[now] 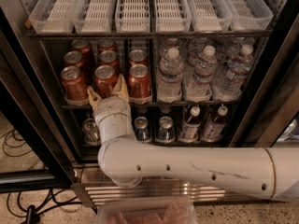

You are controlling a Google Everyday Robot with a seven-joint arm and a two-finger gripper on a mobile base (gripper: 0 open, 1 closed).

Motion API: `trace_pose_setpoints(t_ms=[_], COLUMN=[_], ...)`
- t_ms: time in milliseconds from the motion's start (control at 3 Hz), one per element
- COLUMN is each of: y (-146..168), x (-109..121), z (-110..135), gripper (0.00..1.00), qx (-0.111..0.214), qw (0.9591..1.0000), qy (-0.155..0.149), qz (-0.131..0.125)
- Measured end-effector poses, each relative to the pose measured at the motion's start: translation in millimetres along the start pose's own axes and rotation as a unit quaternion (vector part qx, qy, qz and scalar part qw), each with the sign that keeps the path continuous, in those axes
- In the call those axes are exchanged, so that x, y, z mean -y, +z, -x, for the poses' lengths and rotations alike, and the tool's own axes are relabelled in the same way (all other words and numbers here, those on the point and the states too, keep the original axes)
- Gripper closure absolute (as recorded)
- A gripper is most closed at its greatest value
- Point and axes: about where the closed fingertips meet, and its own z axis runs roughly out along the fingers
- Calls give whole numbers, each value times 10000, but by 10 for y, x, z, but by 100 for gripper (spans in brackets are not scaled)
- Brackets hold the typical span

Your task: Pick coke can from middle shelf of fridge

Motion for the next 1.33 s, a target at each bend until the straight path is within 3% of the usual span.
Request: trace_pose_setpoints(t_ms=[1000,1333], y=[23,22], x=[34,34], z=[3,3], gripper=[100,100], qx=[3,3], qw=[9999,9999], qy=[127,128], qz=[2,2])
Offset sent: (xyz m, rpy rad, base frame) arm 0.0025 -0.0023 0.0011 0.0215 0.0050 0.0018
